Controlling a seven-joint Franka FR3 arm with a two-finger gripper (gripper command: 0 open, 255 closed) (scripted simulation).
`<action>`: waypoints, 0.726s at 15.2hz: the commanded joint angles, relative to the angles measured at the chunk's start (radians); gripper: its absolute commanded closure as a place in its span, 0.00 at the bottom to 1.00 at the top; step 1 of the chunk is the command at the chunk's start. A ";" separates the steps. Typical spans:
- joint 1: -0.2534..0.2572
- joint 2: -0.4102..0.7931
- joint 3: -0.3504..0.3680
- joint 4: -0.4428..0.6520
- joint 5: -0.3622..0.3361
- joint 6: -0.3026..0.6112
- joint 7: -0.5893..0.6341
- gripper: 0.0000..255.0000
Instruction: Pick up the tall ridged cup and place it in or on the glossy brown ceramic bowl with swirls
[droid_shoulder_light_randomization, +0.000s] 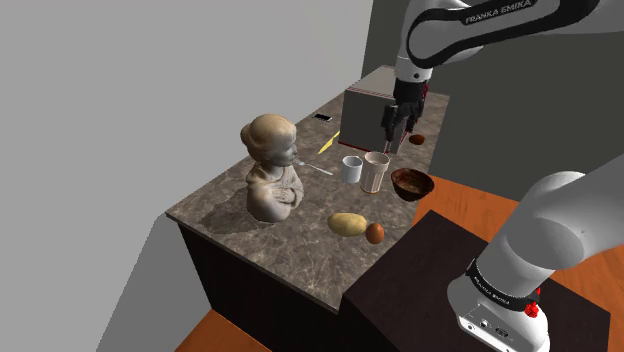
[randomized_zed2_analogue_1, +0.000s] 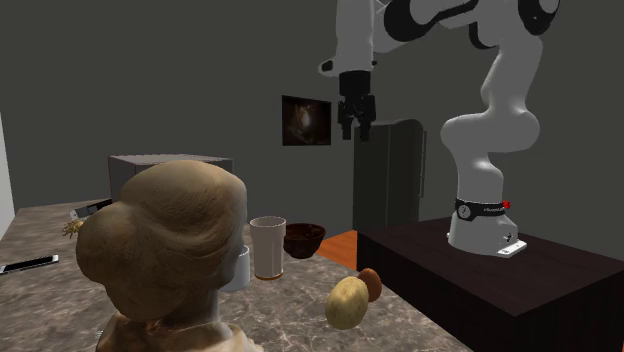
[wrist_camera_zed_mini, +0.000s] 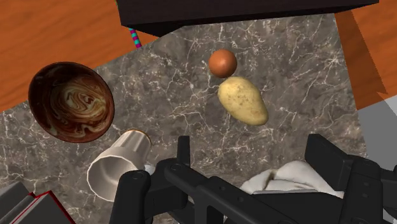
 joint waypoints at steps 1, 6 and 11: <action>-0.009 0.069 -0.024 0.015 -0.009 0.054 -0.027 0.00; -0.021 0.252 -0.070 0.063 -0.010 0.183 -0.082 0.00; -0.033 0.446 -0.106 0.143 0.015 0.289 -0.145 0.00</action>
